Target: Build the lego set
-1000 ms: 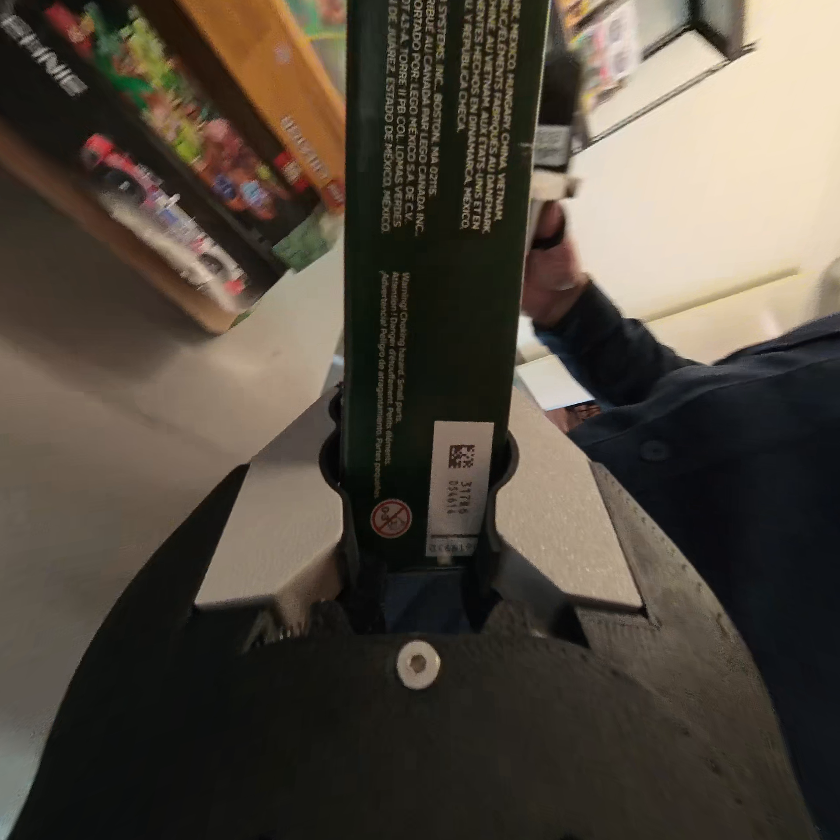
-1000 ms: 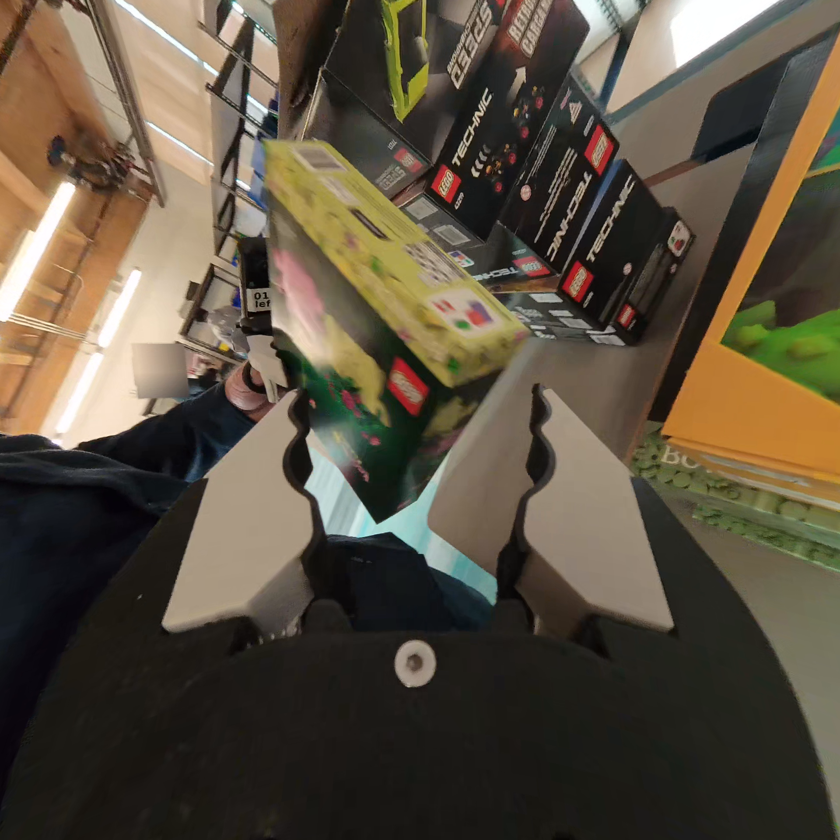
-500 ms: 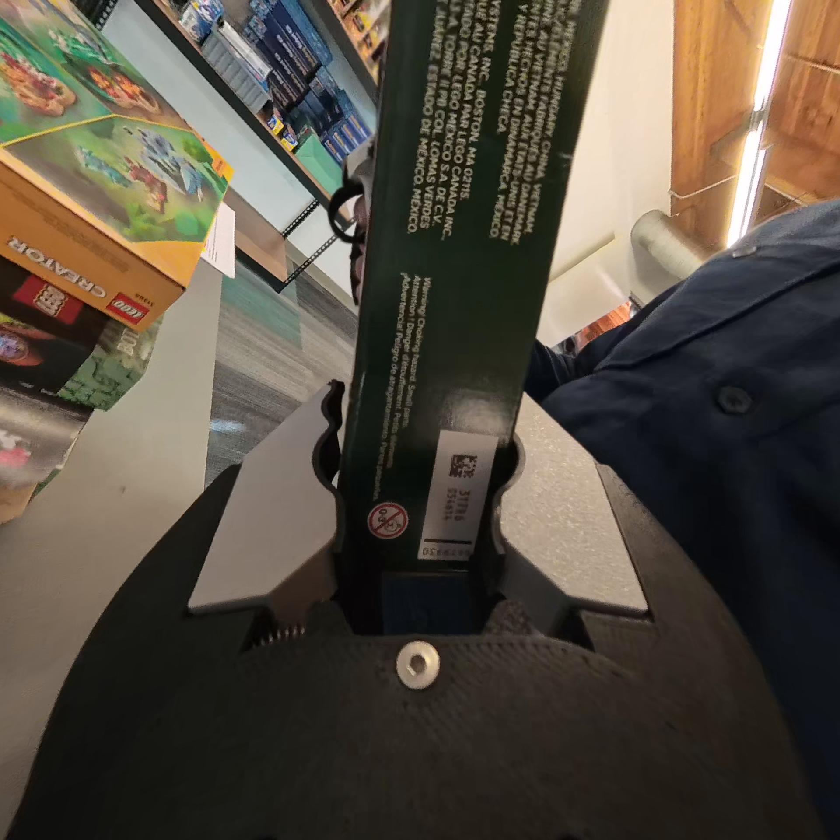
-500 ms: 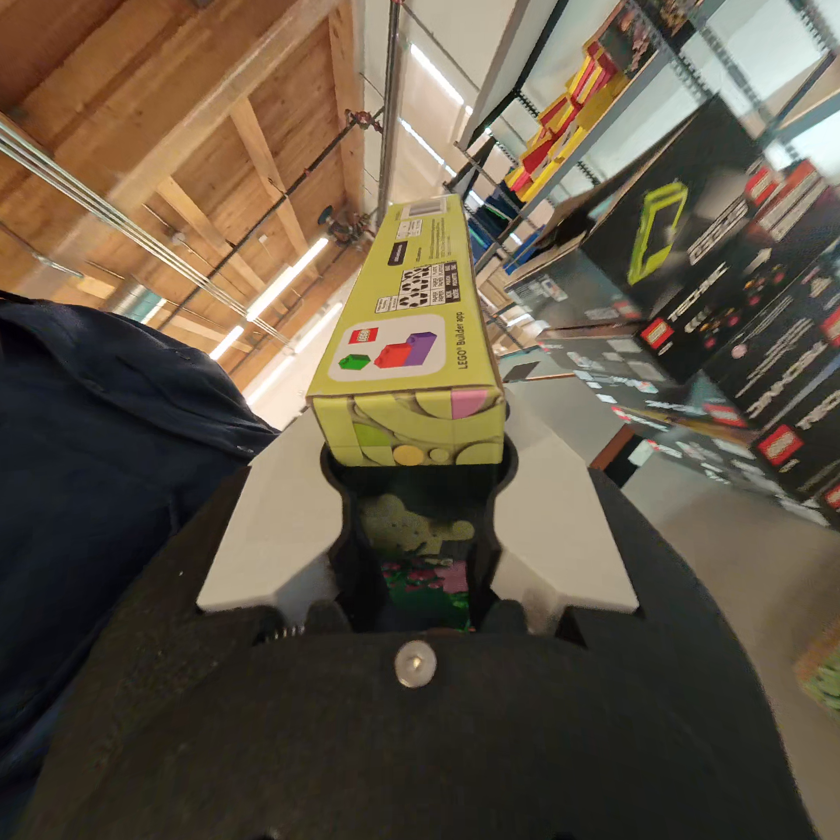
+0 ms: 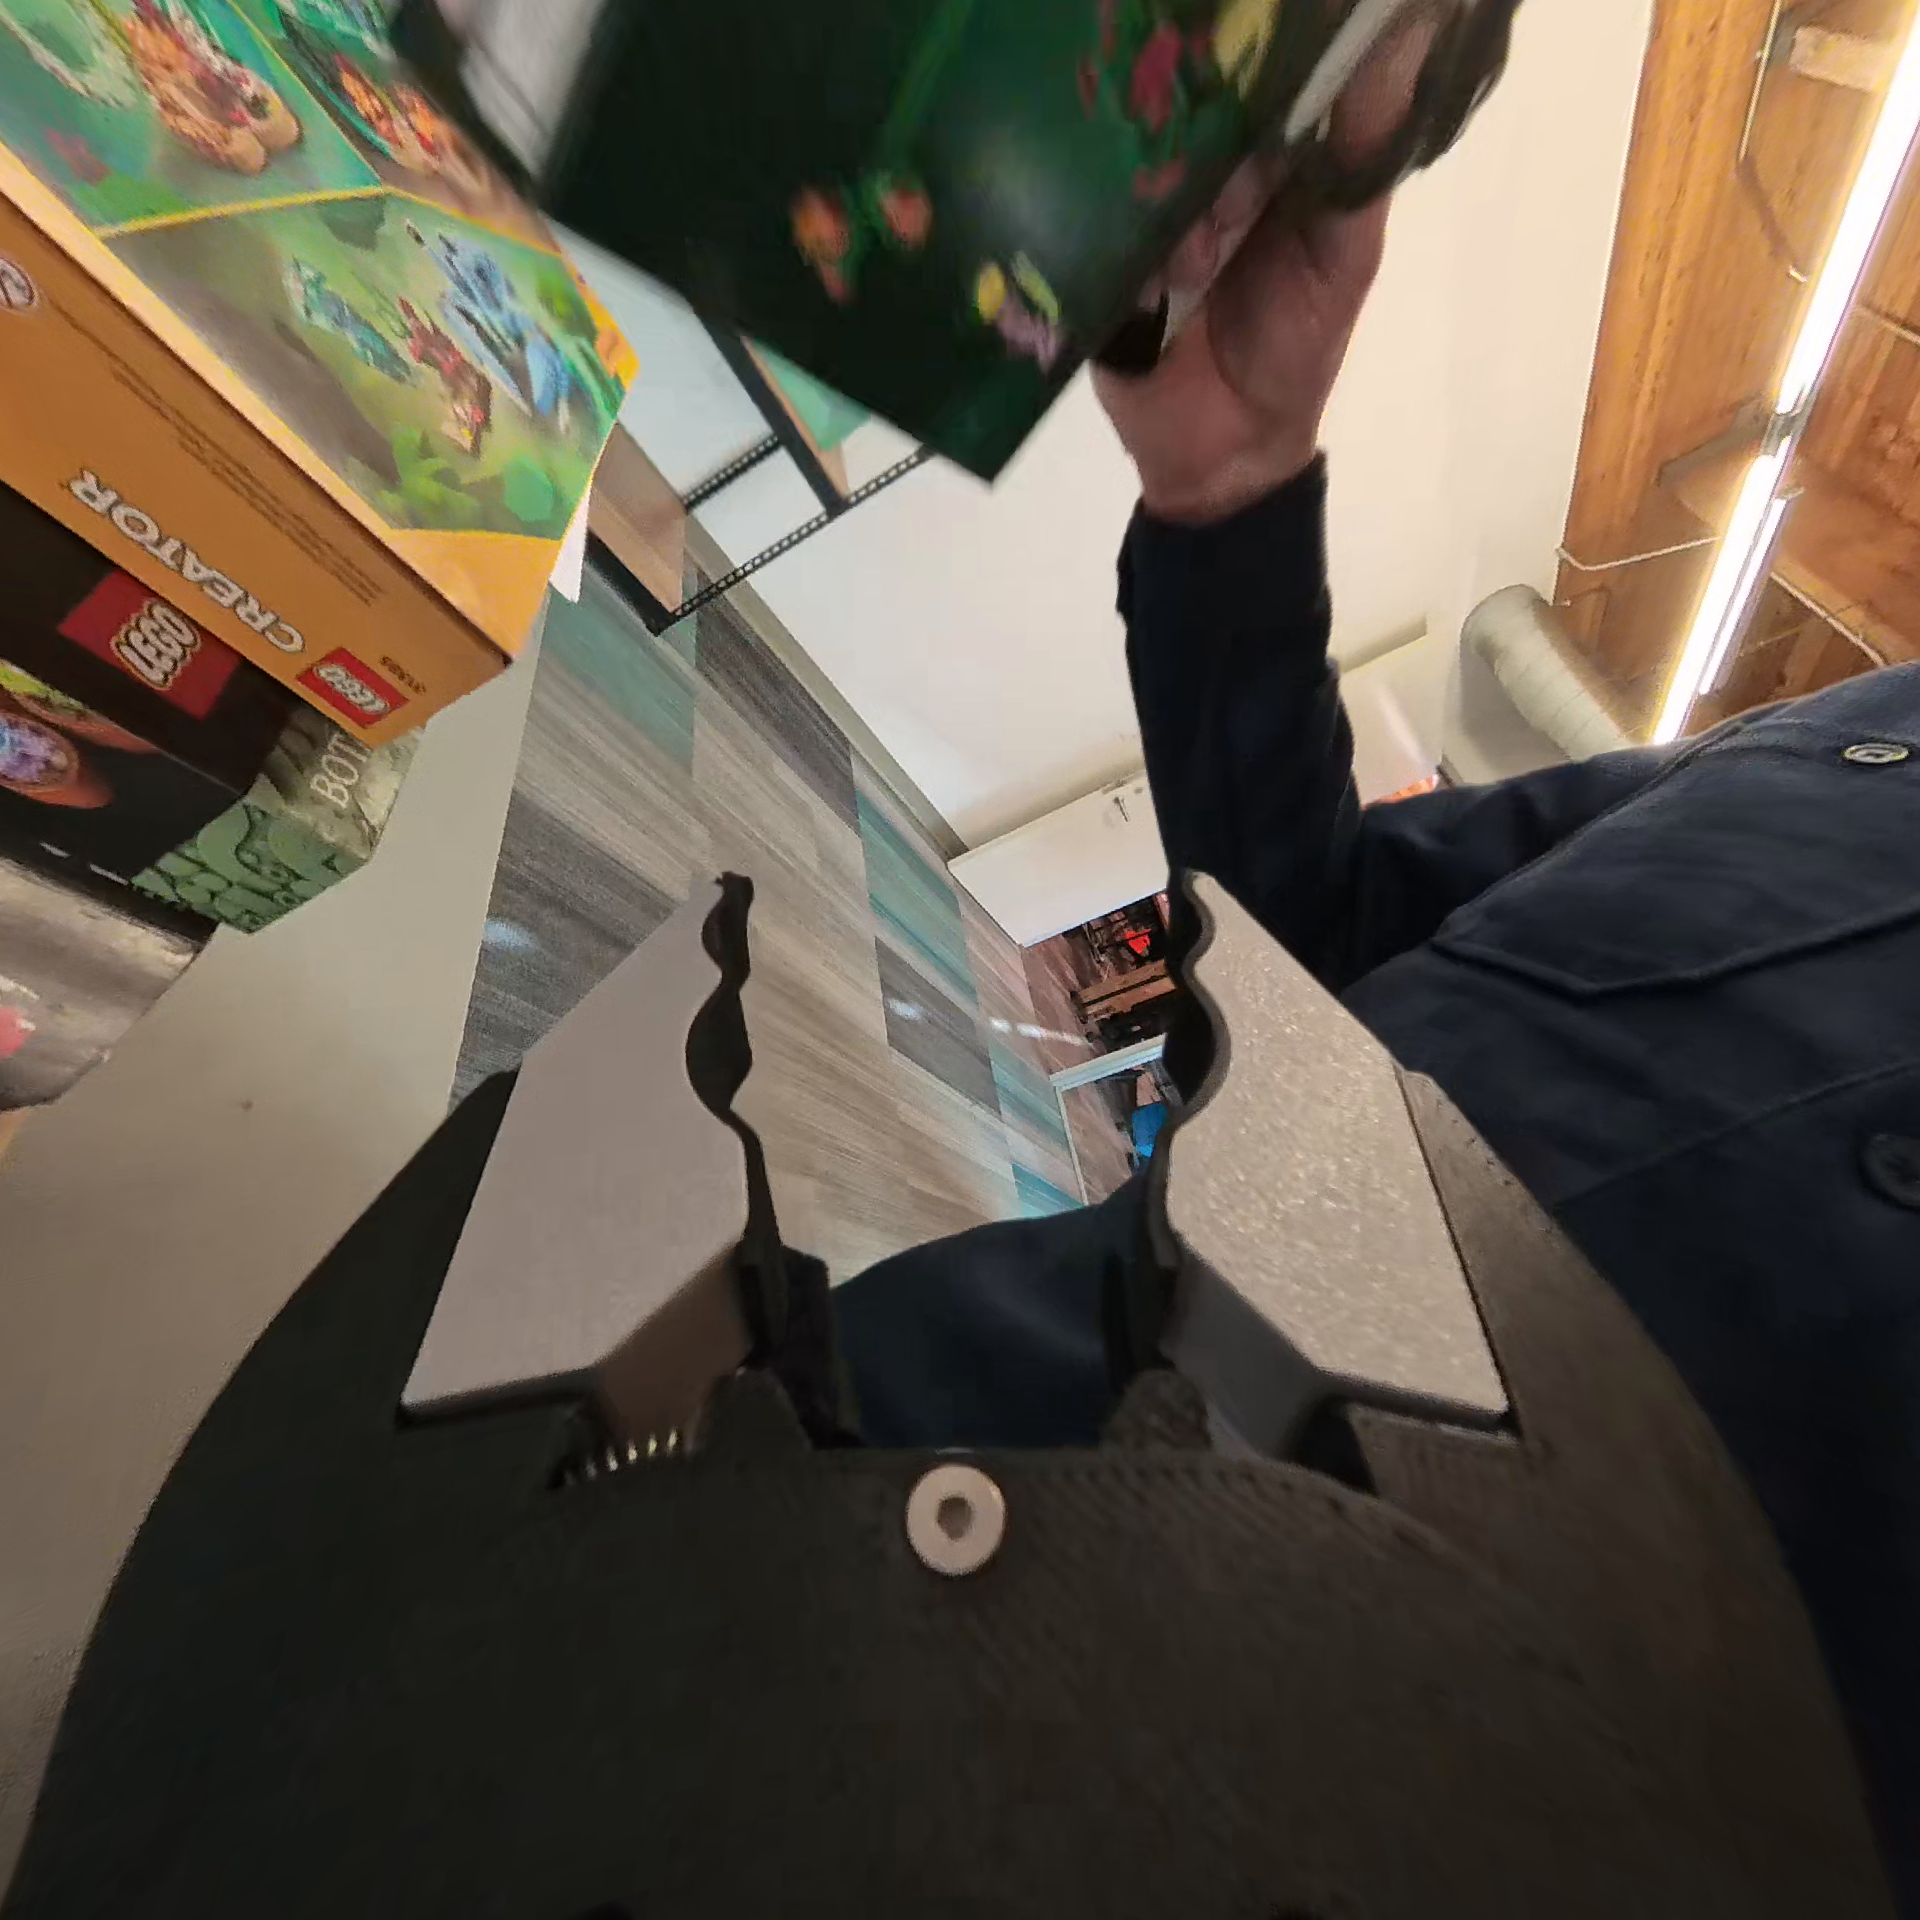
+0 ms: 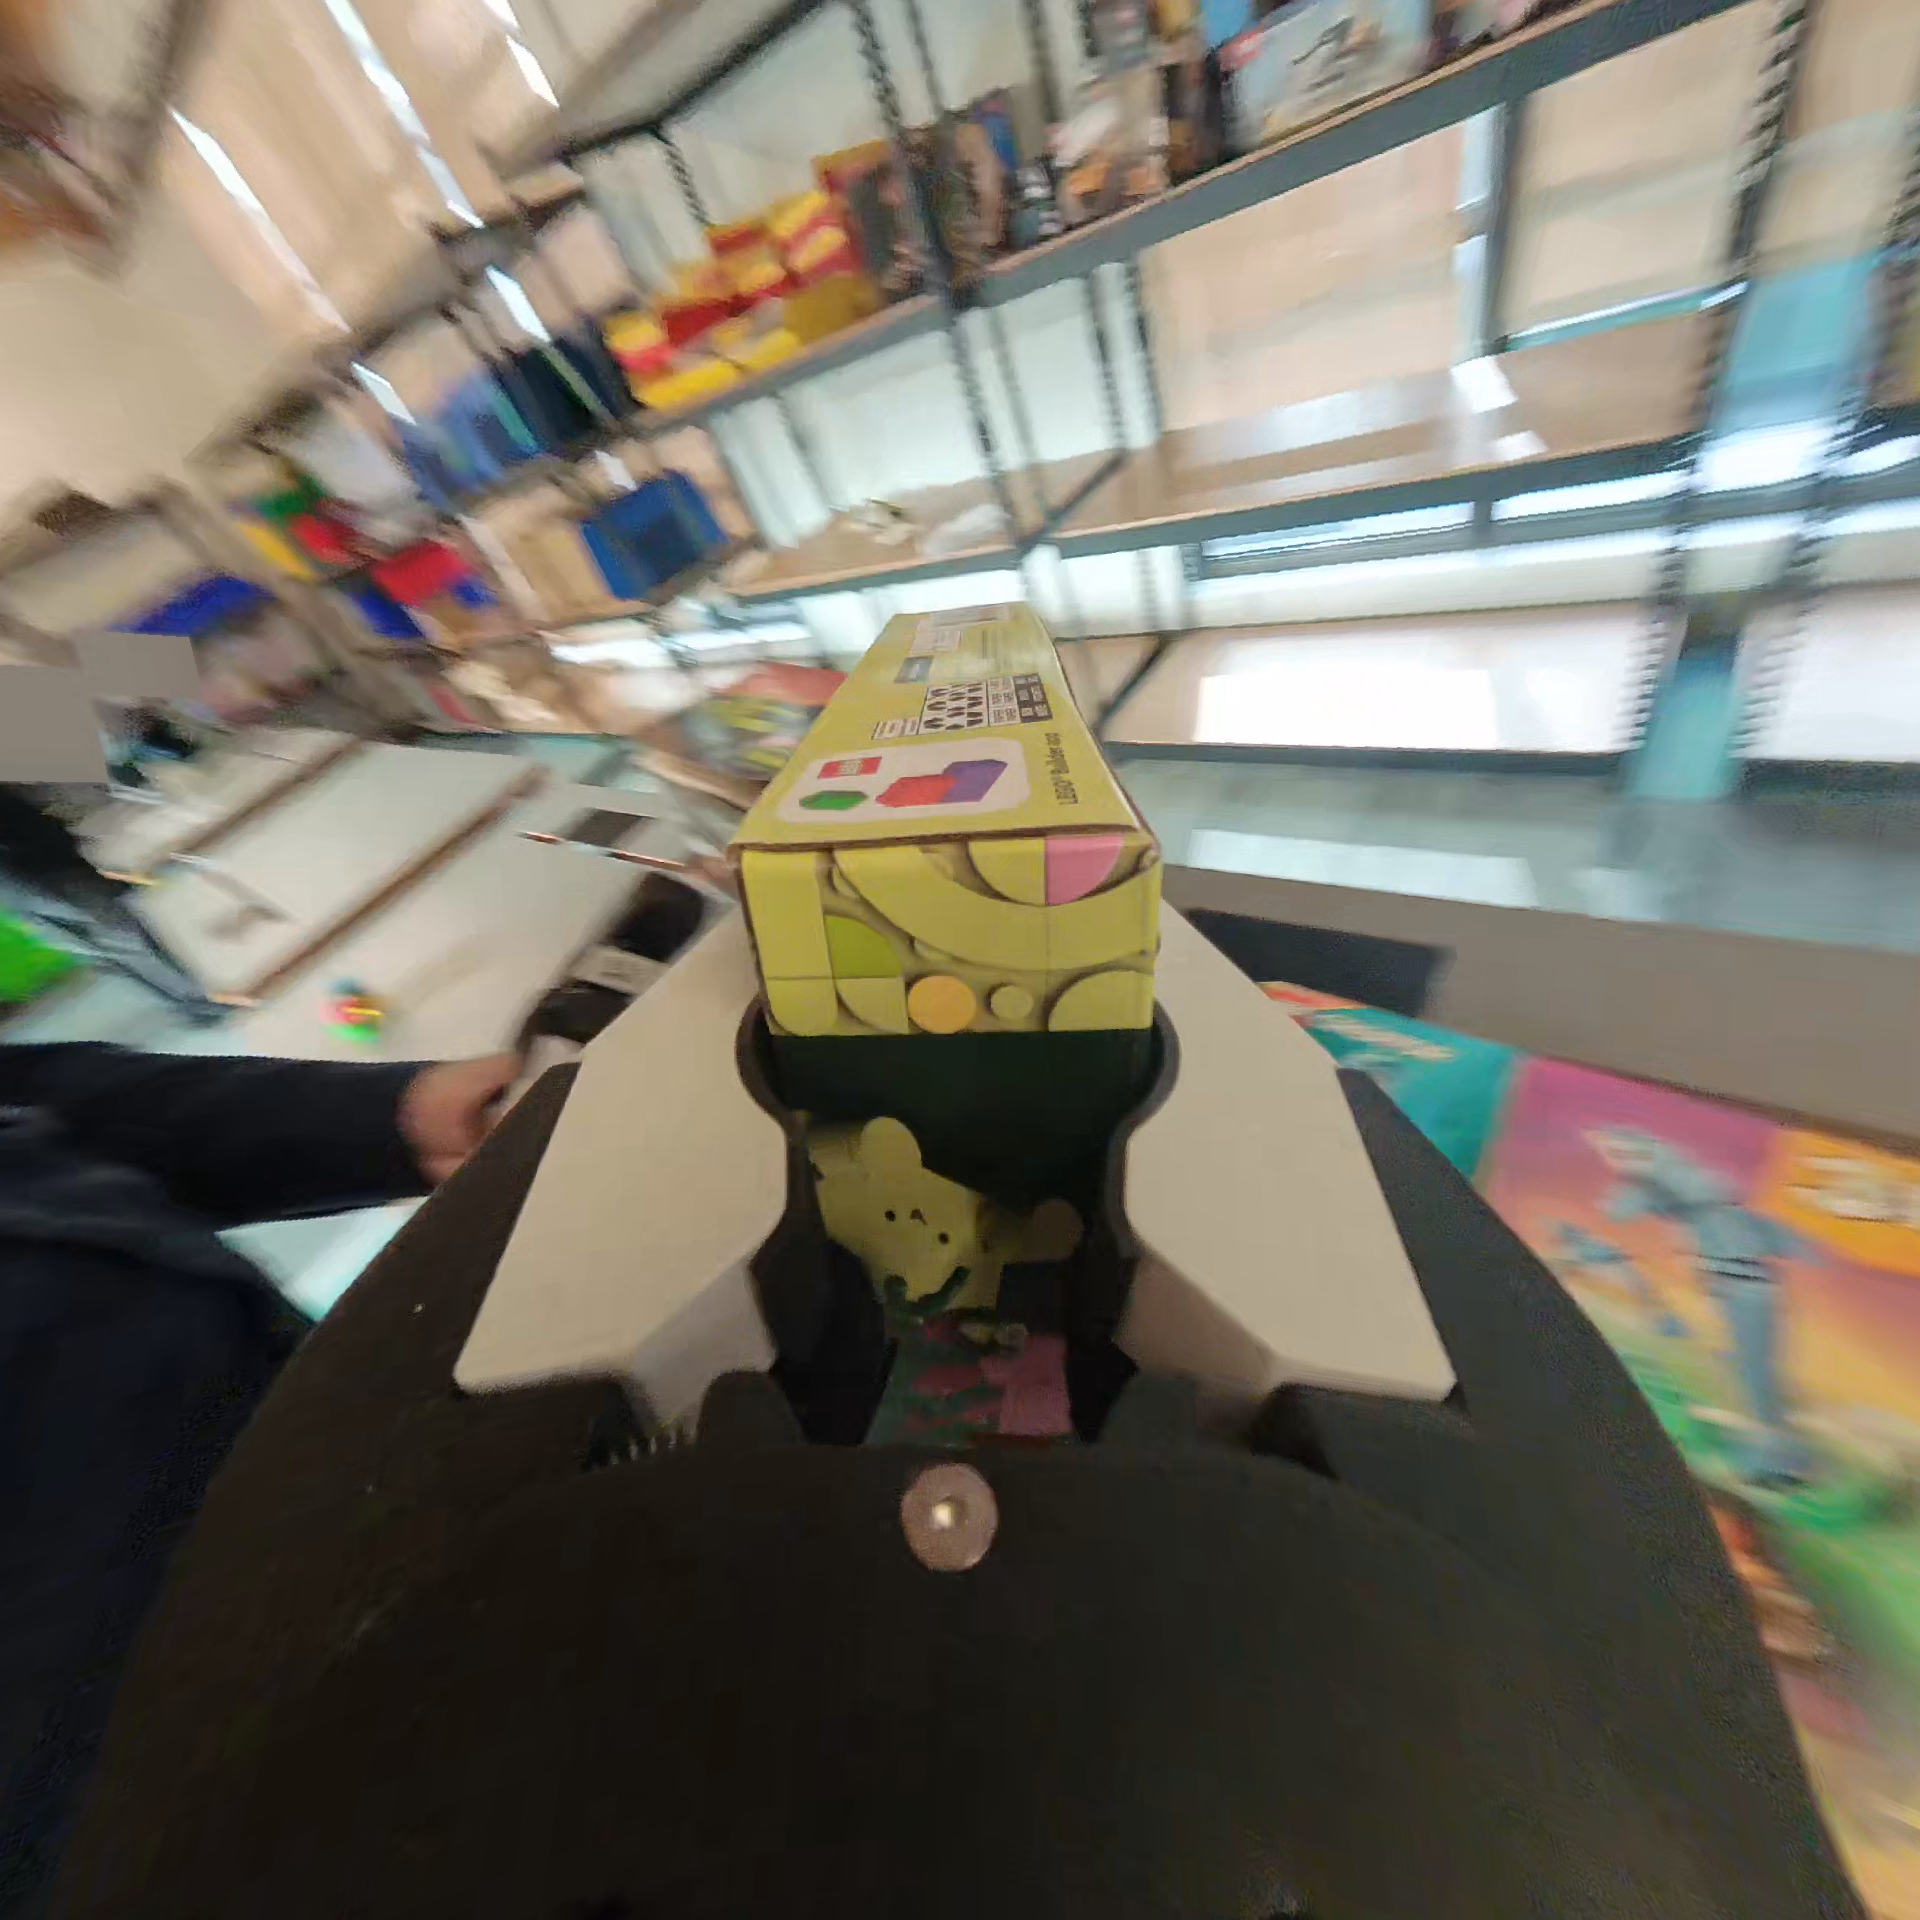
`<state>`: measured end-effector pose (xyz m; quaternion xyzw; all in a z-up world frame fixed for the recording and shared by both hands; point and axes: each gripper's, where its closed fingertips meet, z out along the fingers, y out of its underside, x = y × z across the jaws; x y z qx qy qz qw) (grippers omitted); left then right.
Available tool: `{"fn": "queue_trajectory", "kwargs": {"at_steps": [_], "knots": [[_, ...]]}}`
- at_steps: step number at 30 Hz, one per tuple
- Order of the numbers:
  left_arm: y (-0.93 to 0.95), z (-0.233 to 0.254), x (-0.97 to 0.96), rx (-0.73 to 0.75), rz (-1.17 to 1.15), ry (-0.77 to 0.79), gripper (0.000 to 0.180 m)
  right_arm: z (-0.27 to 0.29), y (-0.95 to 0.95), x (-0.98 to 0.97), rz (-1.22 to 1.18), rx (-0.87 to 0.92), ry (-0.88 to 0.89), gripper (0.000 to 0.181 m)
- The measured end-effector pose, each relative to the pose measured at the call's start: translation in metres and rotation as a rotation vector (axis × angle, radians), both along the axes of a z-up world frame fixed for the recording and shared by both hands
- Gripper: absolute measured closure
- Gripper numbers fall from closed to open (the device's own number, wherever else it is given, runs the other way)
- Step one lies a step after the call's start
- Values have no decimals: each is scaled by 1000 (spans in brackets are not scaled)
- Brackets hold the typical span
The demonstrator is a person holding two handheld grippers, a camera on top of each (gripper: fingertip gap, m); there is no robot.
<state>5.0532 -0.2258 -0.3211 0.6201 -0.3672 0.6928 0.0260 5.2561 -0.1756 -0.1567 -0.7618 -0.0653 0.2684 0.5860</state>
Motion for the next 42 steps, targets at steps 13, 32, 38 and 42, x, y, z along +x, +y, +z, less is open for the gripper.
{"fn": "queue_trajectory", "kwargs": {"at_steps": [13,32,38,42], "knots": [[-7,-18,-22,-40,18,49,109,-186,38,-6,-69,-316,-1128,88],[-14,-14,-34,-6,-24,52,112,-241,-29,49,-3,-619,-940,117],[-6,11,-47,103,17,1,115,-220,-18,56,33,-621,-950,124],[28,46,-70,245,133,-31,111,-173,18,2,42,-441,-782,105]]}}
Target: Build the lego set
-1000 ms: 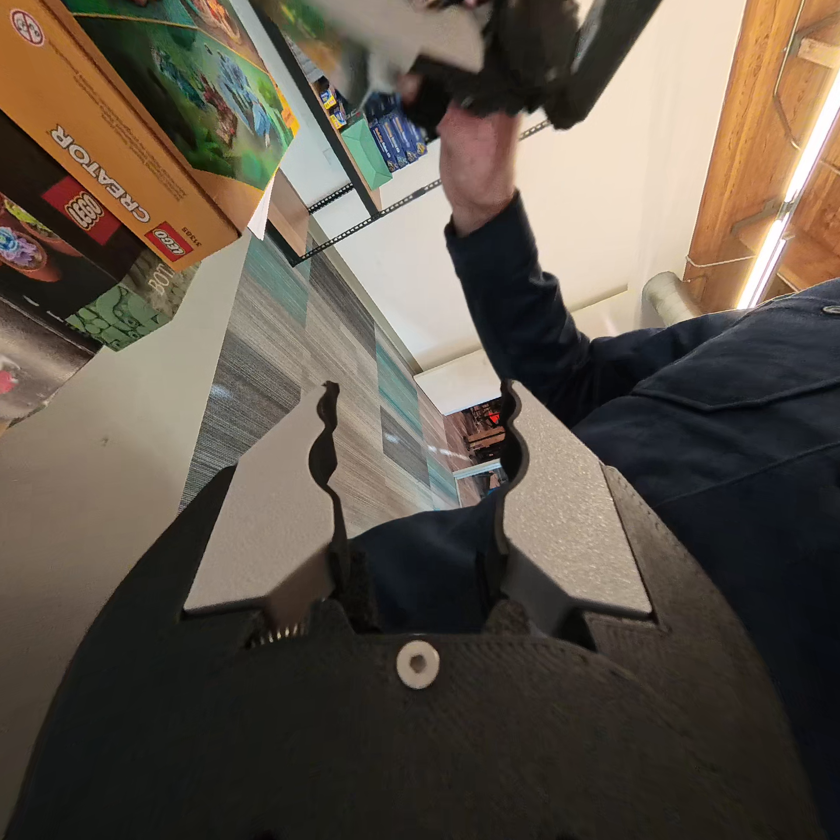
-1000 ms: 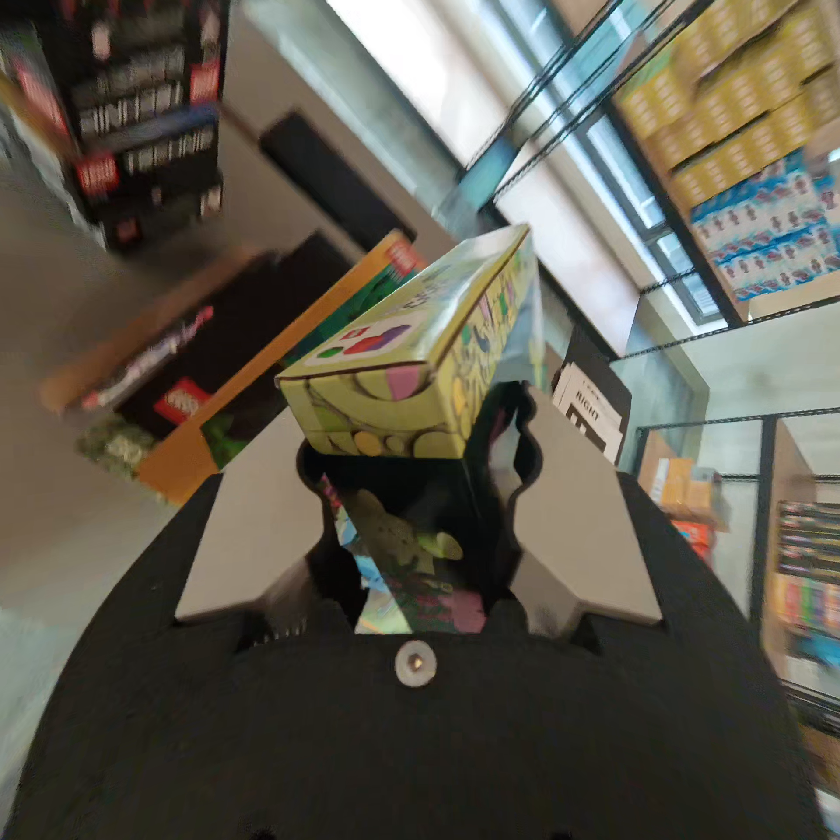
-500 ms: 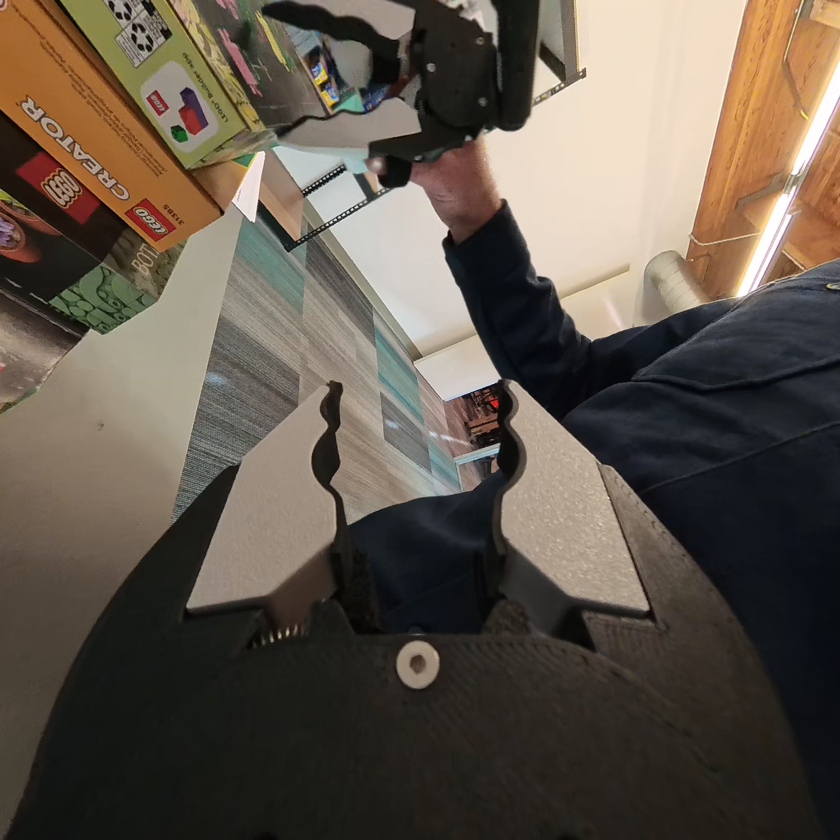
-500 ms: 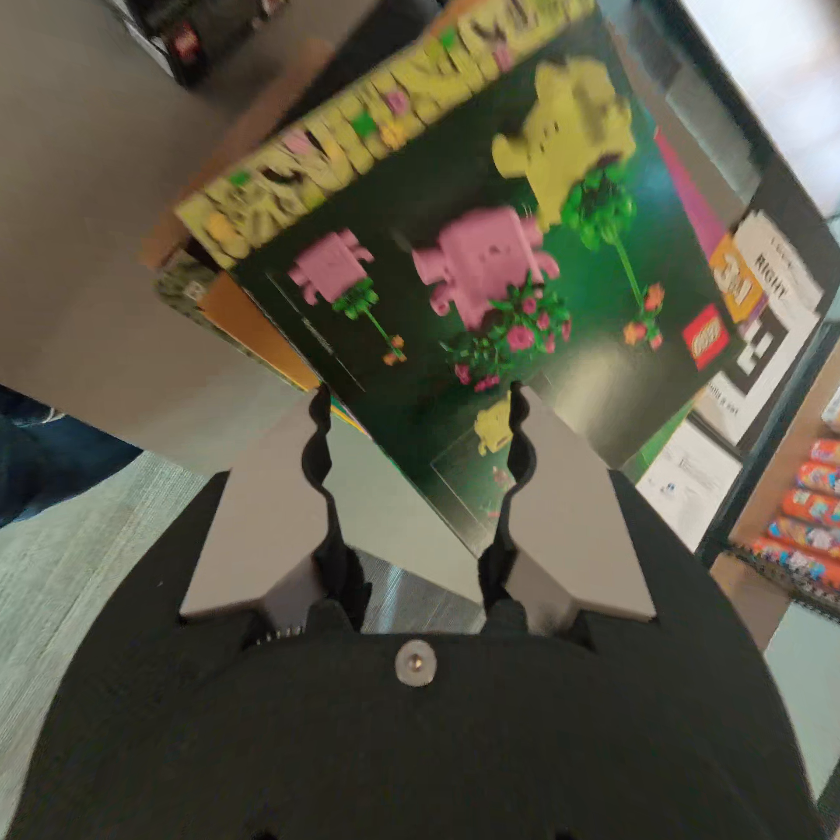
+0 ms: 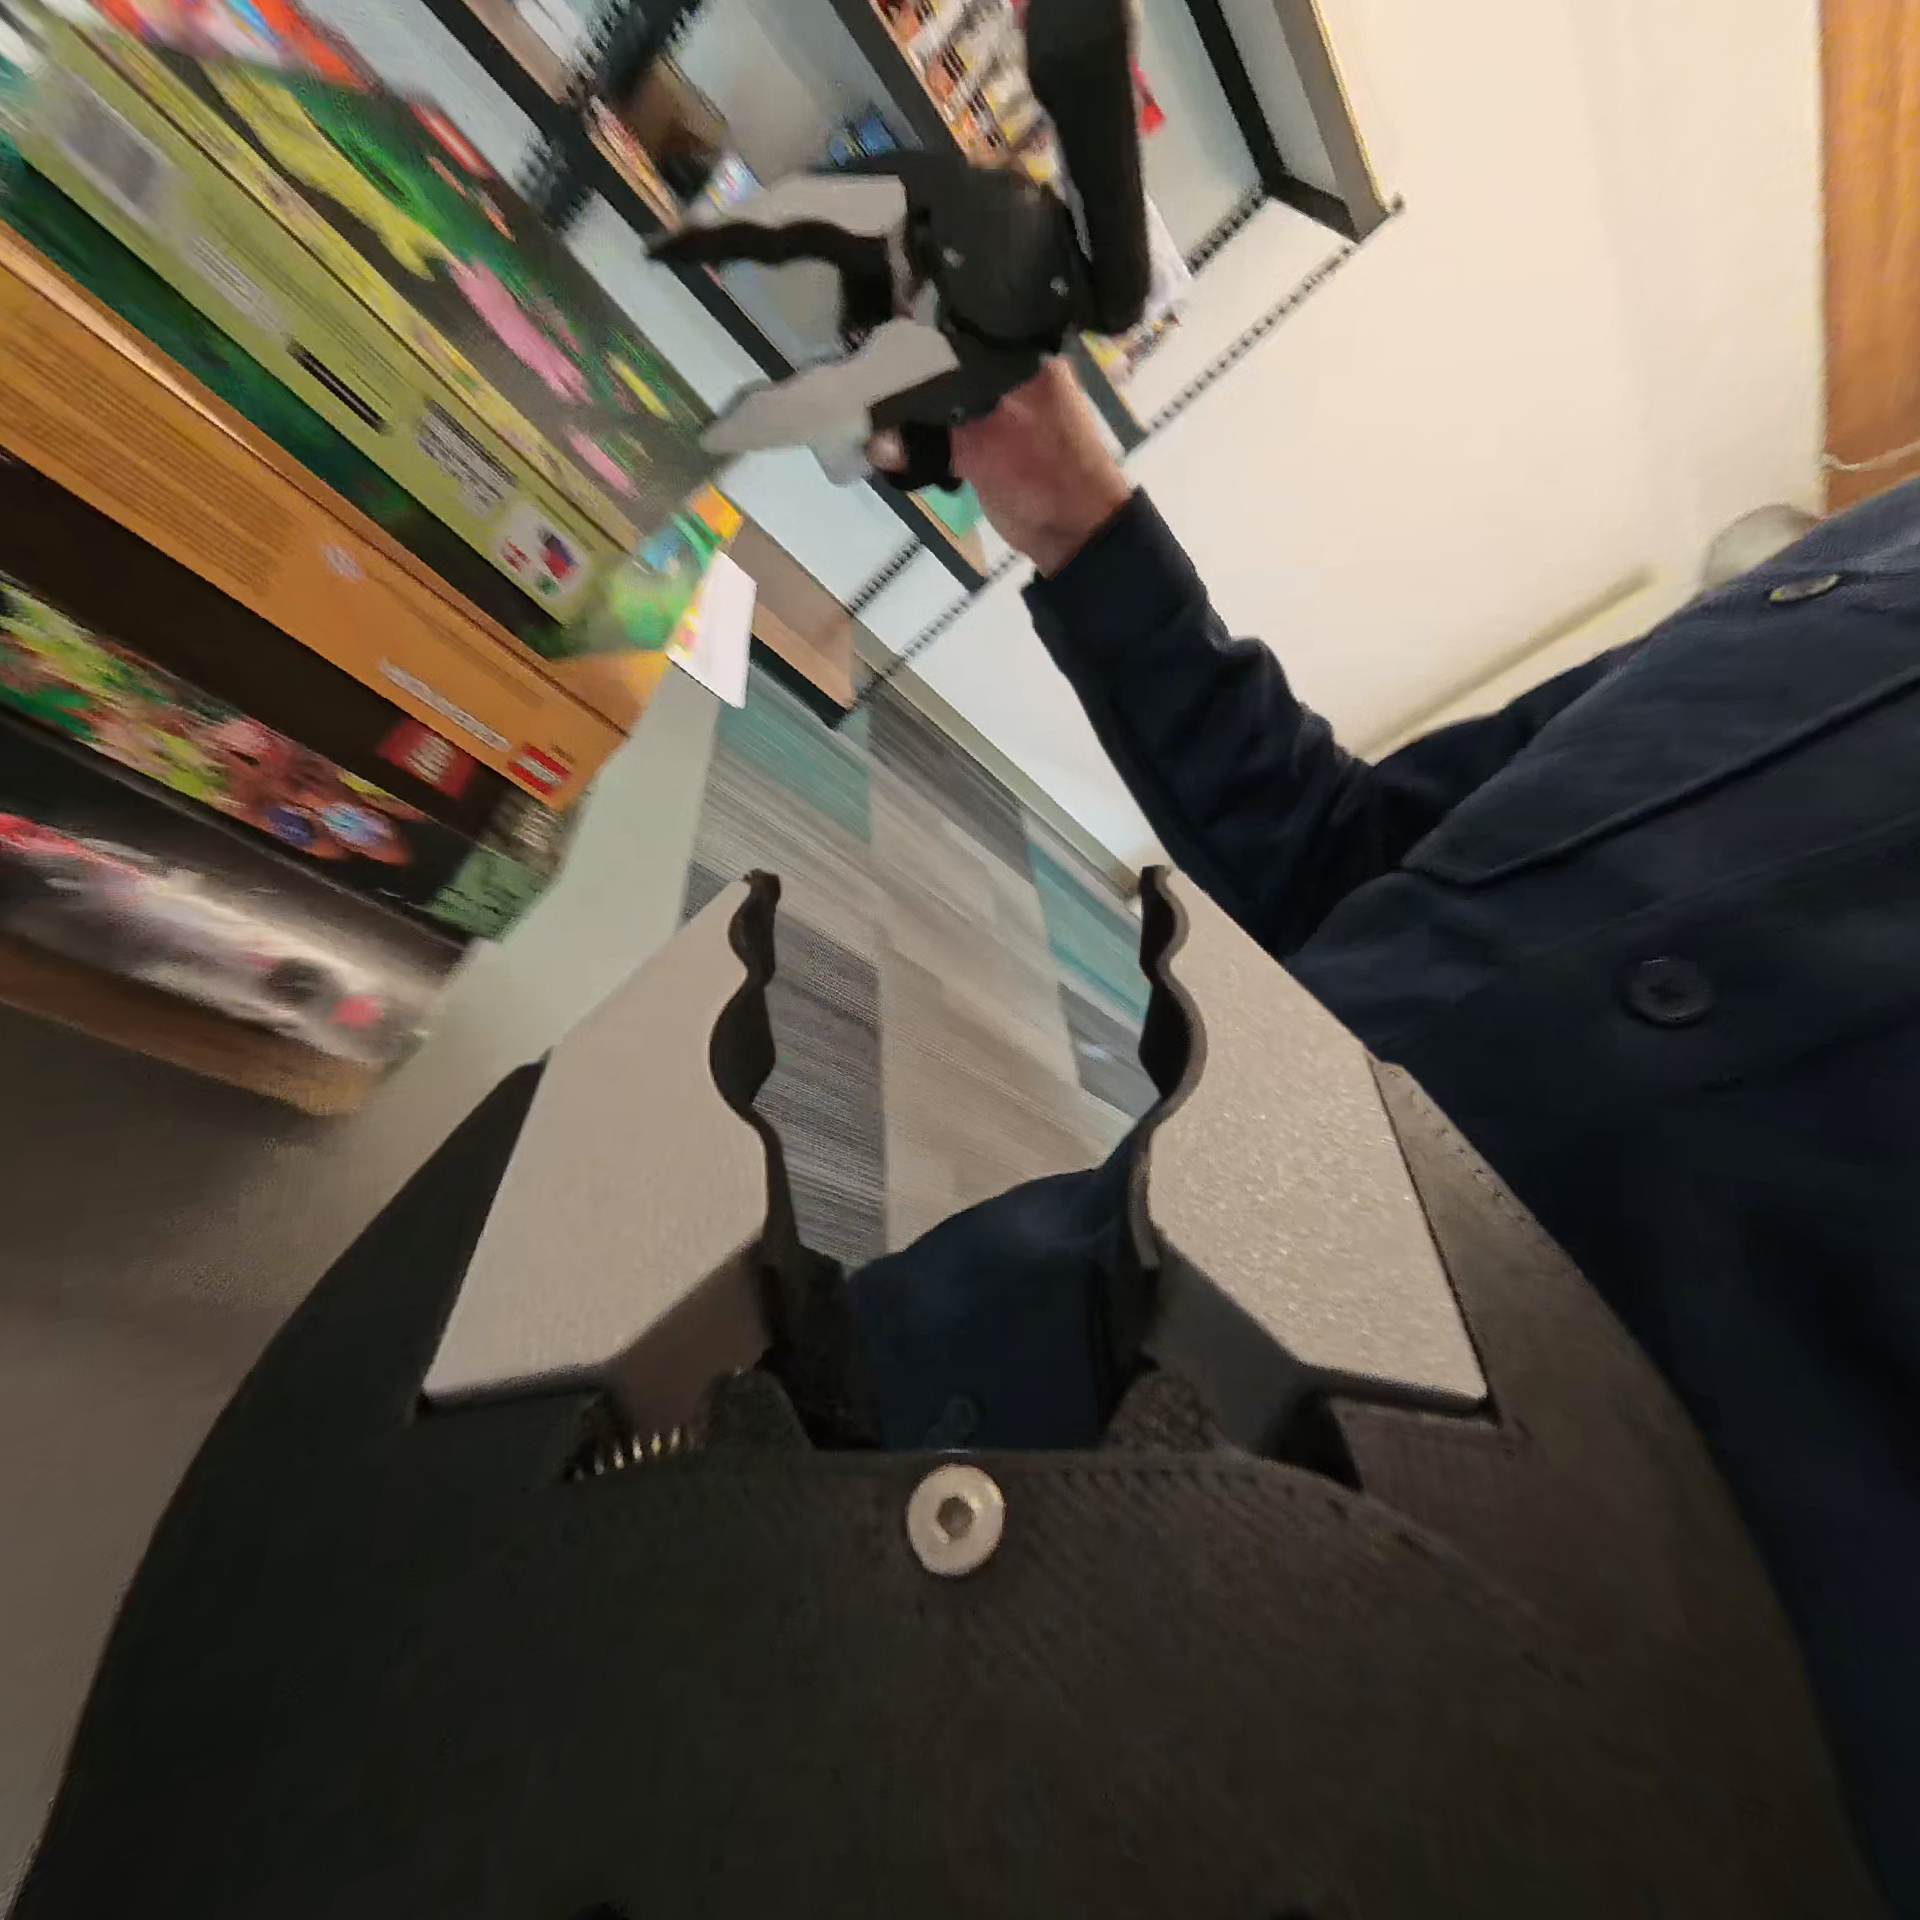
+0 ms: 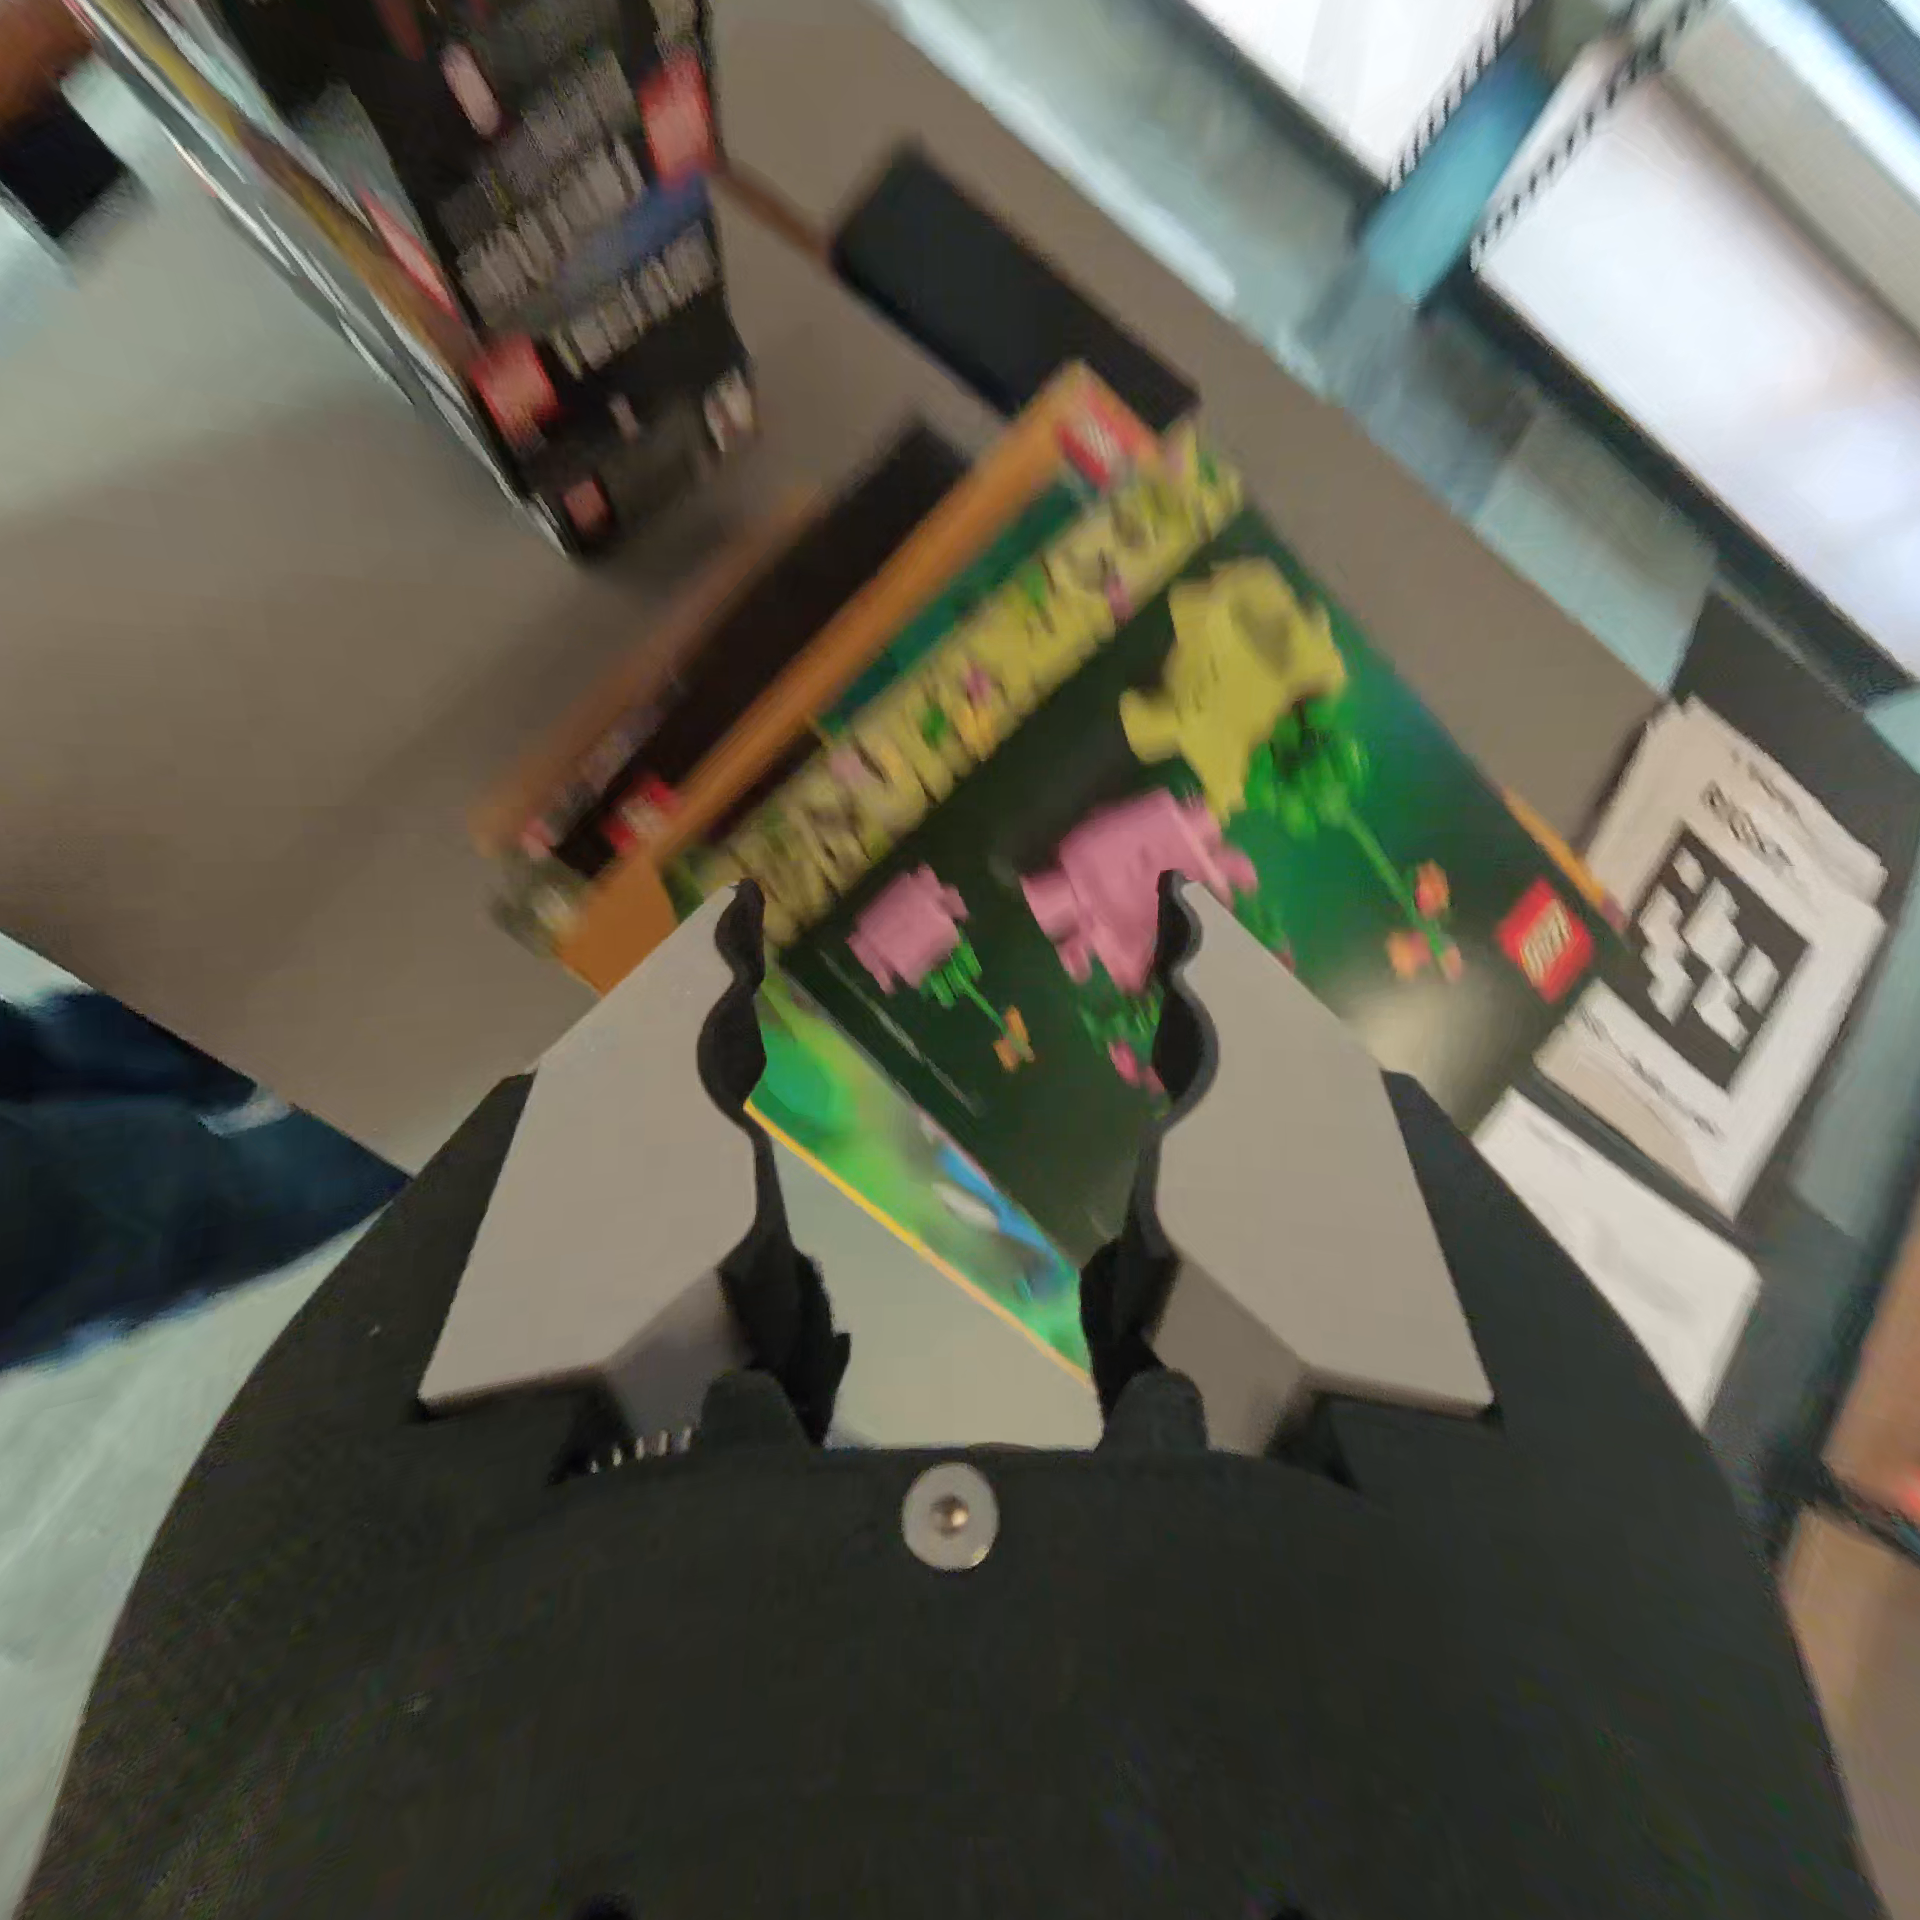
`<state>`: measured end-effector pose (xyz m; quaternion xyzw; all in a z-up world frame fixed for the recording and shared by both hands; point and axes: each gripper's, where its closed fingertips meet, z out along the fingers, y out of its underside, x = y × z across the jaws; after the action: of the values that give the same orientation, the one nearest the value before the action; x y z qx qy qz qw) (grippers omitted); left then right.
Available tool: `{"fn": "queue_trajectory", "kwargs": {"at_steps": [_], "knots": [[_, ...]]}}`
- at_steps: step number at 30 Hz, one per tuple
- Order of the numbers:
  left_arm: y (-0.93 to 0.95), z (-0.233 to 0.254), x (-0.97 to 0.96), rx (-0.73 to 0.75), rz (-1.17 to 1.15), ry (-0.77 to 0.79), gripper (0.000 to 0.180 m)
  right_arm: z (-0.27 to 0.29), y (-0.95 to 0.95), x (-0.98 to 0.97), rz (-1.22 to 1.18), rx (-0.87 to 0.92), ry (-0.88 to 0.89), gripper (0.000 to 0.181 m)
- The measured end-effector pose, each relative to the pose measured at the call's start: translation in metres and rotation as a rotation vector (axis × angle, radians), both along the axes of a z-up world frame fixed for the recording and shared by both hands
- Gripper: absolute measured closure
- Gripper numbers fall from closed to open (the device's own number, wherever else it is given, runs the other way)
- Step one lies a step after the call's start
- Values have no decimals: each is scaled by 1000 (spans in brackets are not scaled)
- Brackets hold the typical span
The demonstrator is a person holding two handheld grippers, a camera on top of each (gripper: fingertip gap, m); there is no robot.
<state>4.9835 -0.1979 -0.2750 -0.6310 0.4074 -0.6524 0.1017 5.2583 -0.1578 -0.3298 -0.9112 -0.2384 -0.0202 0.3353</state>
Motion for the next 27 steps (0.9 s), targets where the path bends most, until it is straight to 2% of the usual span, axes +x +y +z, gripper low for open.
{"fn": "queue_trajectory", "kwargs": {"at_steps": [2,4,8,10,12,13,15,17,20,21,22,24,27], "knots": [[33,15,-19,43,117,-8,105,26,22,-45,62,93,138,105],[75,34,-45,107,278,-35,100,46,45,-90,108,145,290,96],[162,65,-107,248,614,-32,91,76,87,-165,138,155,687,92],[199,73,-133,268,747,1,84,90,109,-186,114,141,905,91],[234,69,-156,263,873,68,78,97,132,-195,64,136,1065,77],[249,64,-165,231,916,94,71,98,145,-195,28,154,1112,81],[272,53,-174,136,965,110,68,87,166,-198,-11,155,1133,84],[287,31,-173,35,956,149,58,68,180,-212,-45,64,1148,70],[289,-10,-157,-70,856,263,63,45,187,-241,-37,-38,1142,69],[288,-21,-150,-94,832,275,69,34,190,-246,-64,-56,1115,62],[288,-29,-145,-103,830,274,73,25,193,-250,-87,-72,1109,59],[291,-32,-144,-41,869,266,79,16,196,-246,-127,-44,1085,70],[288,-29,-141,13,894,246,81,19,191,-243,-116,-11,1056,78]]}}
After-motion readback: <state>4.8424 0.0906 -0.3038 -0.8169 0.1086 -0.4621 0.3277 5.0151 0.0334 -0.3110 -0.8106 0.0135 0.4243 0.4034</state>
